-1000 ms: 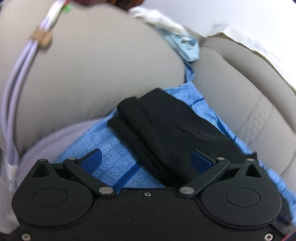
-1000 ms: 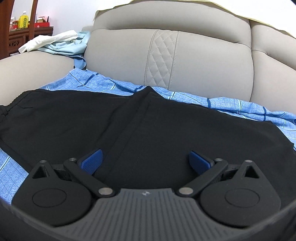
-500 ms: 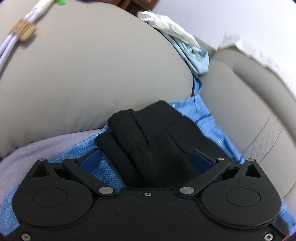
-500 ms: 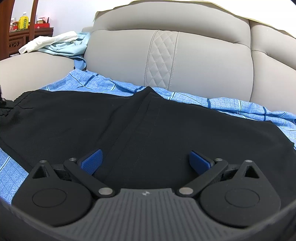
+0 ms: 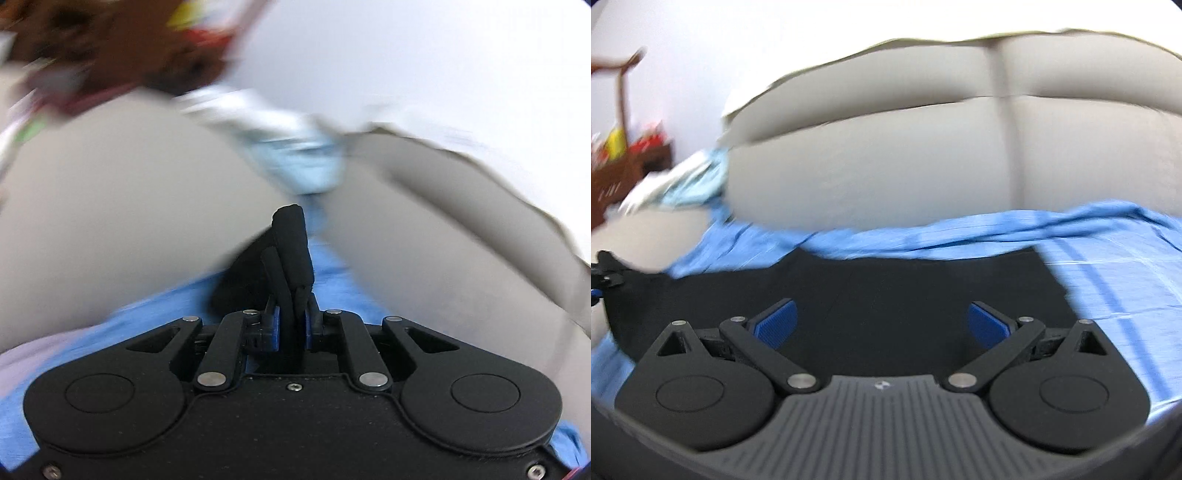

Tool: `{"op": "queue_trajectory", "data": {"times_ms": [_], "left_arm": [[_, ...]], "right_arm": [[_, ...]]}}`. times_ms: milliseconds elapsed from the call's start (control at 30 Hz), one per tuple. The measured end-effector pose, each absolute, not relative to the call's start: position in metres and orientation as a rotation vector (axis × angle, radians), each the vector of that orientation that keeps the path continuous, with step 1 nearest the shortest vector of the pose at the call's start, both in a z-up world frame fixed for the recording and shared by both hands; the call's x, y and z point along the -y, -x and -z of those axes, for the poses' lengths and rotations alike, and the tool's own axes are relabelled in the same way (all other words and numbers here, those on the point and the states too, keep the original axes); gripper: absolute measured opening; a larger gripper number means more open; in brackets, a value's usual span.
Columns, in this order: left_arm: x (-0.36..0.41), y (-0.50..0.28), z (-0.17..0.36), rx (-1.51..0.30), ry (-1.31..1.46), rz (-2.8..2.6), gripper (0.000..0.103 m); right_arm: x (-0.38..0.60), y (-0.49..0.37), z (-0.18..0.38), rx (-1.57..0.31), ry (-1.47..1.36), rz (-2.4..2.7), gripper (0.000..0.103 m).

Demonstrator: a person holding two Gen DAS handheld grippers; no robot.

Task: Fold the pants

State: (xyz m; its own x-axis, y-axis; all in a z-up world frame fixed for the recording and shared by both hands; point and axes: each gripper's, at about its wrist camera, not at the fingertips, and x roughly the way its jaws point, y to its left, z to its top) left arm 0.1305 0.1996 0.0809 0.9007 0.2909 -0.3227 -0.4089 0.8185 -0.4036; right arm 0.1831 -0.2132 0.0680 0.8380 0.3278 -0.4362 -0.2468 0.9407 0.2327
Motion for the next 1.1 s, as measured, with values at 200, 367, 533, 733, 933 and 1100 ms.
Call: {"op": "queue_trajectory", "data": {"times_ms": [200, 367, 533, 733, 933, 1100], "left_arm": [[-0.02, -0.181, -0.119, -0.293, 0.139, 0.047, 0.013], [0.109, -0.211, -0.064, -0.549, -0.04, 0.3, 0.018], [0.157, -0.186, -0.025, -0.565, -0.182, 0.358, 0.038], [0.141, -0.145, -0.044, -0.556, -0.119, 0.448, 0.064], [0.069, -0.117, -0.061, -0.476, -0.003, 0.244, 0.049], [0.02, -0.139, -0.048, -0.502, -0.003, -0.03, 0.026]], "right_arm": [[0.333, -0.186, -0.059, -0.425, -0.447, -0.132, 0.103], [0.393, -0.179, -0.041, -0.387, -0.729, -0.067, 0.103], [0.395, -0.183, -0.054, -0.361, -0.656, -0.098, 0.103], [0.368, -0.187, -0.049, -0.448, -0.611, -0.192, 0.103], [0.321, -0.179, -0.037, -0.539, -0.485, -0.246, 0.102], [0.279, -0.179, -0.027, -0.582, -0.384, -0.21, 0.094]]}}
